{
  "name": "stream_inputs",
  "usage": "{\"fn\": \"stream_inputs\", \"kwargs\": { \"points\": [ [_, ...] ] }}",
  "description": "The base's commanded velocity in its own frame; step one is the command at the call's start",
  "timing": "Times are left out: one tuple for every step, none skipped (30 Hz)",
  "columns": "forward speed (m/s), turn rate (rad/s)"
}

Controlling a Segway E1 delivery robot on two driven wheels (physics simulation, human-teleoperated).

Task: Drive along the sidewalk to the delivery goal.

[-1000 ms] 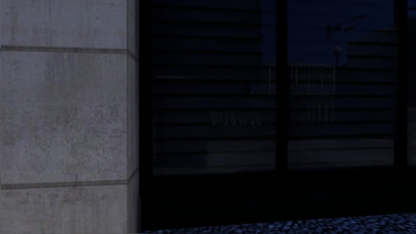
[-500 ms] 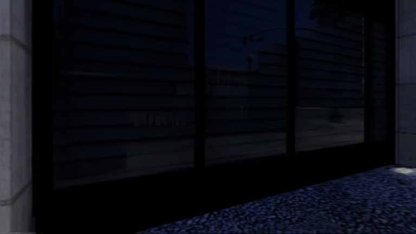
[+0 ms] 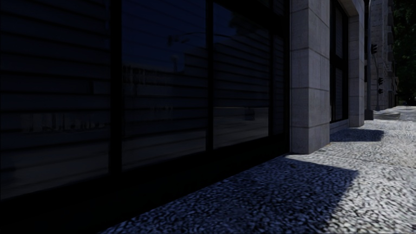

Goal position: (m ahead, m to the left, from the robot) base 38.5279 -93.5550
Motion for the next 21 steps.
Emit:
{"fn": "stream_inputs", "kwargs": {
  "points": [
    [0.0, -0.8],
    [0.0, -0.8],
    [0.0, -0.8],
    [0.0, -0.8],
    [0.0, -0.8],
    [0.0, -0.8],
    [0.0, -0.8],
    [0.0, -0.8],
    [0.0, -0.8],
    [0.0, -0.78],
    [0.0, -0.72],
    [0.0, -0.6],
    [0.0, -0.6],
    [0.0, -0.06],
    [0.0, -0.05],
    [0.0, -0.03],
    [0.0, -0.03],
    [0.0, -0.03],
    [0.0, -0.03],
    [0.51, -0.04],
    [1.26, -0.1]
  ]
}}
